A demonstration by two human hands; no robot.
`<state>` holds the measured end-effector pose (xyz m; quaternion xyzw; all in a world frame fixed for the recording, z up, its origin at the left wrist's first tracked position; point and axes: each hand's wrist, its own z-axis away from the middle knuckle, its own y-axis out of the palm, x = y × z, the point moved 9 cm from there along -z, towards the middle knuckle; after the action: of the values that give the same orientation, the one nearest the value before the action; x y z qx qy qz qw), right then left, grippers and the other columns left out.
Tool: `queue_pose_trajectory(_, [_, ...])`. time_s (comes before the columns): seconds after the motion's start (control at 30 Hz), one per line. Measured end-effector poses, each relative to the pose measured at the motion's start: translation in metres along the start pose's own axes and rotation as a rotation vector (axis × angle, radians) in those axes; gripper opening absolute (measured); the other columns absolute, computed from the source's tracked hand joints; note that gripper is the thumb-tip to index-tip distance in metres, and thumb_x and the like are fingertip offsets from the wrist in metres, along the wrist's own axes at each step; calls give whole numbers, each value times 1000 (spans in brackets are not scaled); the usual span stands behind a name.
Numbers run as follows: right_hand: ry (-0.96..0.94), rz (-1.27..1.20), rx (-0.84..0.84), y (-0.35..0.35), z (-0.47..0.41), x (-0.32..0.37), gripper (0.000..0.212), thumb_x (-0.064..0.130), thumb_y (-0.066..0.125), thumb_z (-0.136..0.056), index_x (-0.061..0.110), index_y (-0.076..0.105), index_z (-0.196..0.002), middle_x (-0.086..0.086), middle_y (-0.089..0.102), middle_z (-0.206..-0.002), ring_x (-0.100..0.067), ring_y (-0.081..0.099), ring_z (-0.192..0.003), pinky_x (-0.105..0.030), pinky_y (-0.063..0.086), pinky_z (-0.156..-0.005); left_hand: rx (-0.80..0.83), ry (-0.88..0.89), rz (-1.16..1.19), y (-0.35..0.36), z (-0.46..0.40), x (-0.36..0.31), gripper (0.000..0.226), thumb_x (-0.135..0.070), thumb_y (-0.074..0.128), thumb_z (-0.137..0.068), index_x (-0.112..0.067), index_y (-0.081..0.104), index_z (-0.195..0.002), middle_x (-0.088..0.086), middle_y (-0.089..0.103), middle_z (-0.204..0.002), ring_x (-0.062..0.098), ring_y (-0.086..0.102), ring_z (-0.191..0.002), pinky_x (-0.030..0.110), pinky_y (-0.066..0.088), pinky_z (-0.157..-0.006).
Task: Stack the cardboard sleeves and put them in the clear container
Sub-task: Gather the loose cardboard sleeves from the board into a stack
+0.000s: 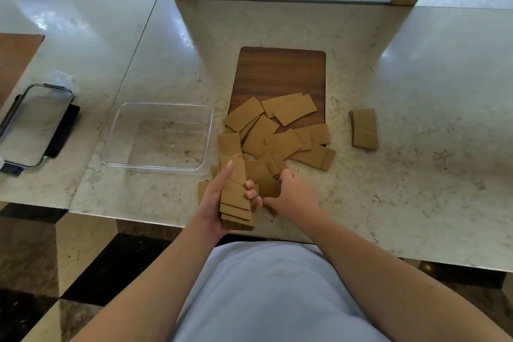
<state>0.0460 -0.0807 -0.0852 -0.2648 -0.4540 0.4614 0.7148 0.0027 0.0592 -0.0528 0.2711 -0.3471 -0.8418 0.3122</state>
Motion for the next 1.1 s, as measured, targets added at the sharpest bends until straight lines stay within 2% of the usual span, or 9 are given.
queue_pose_trajectory(0.13, [-25,-74,96,14,-3,3,35,49,67,-93,19,55,-107,2,59,-99,-17,55,-89,-32,48,-73,26,-6,29,0,2,-4,64,-53,78,-84,-10,52,-122,7,54,-92,17,54,-72,28,51,-65])
queue_pose_trajectory(0.2, [11,-285,121,11,-5,-4,21,42,62,-99,21,57,-101,3,61,-93,-14,57,-82,-28,45,-65,23,2,49,-2,2,-5,63,-42,82,-82,-8,53,-126,10,58,-96,18,57,-74,29,53,-63])
queue_pose_trajectory(0.3, [147,-742,180,2,-1,-20,13,32,58,-103,24,60,-113,-1,69,-98,-13,69,-73,-28,55,-57,42,36,49,-2,1,-8,45,-20,77,-85,-16,67,-129,13,62,-98,18,57,-75,31,52,-64])
queue_pose_trajectory(0.37, [172,-879,193,-8,5,-27,12,28,57,-103,28,58,-115,-3,74,-95,-11,72,-63,-26,53,-50,59,42,37,0,1,-7,43,-14,67,-91,-28,66,-131,12,62,-96,17,54,-74,31,51,-67])
queue_pose_trajectory(0.47, [124,-1005,204,-23,11,-27,14,25,50,-106,25,56,-118,-8,79,-90,-20,73,-61,-25,44,-42,81,20,-13,6,0,-3,43,-11,70,-86,-27,62,-126,11,58,-94,17,51,-73,31,51,-67])
queue_pose_trajectory(0.67, [-23,-1074,167,-48,20,-14,23,38,50,-107,20,64,-112,-15,79,-94,-12,42,-36,-22,34,-35,0,25,-78,11,-6,1,40,-33,90,-77,-20,61,-102,13,63,-98,21,60,-74,34,54,-63])
queue_pose_trajectory(0.87, [-22,-1113,55,-65,22,-5,44,43,58,-103,0,66,-100,-10,62,-67,-13,49,-41,-21,38,-37,40,23,-52,21,-11,8,63,-61,87,-68,-21,64,-110,16,67,-106,26,67,-83,39,58,-69])
queue_pose_trajectory(1.0, [-207,-911,-26,-76,30,11,24,32,55,-106,11,65,-104,-4,60,-67,-15,50,-50,-27,43,-44,-16,13,-81,19,-13,7,73,-56,92,-65,-21,65,-123,16,68,-105,28,67,-85,41,58,-71])
queue_pose_trajectory(1.1, [-292,-933,122,-70,36,26,9,26,63,-102,25,72,-105,-5,72,-79,-15,62,-60,-25,50,-51,-47,-6,-172,15,-10,7,68,-41,94,-69,-12,71,-126,19,71,-118,33,71,-92,43,59,-73])
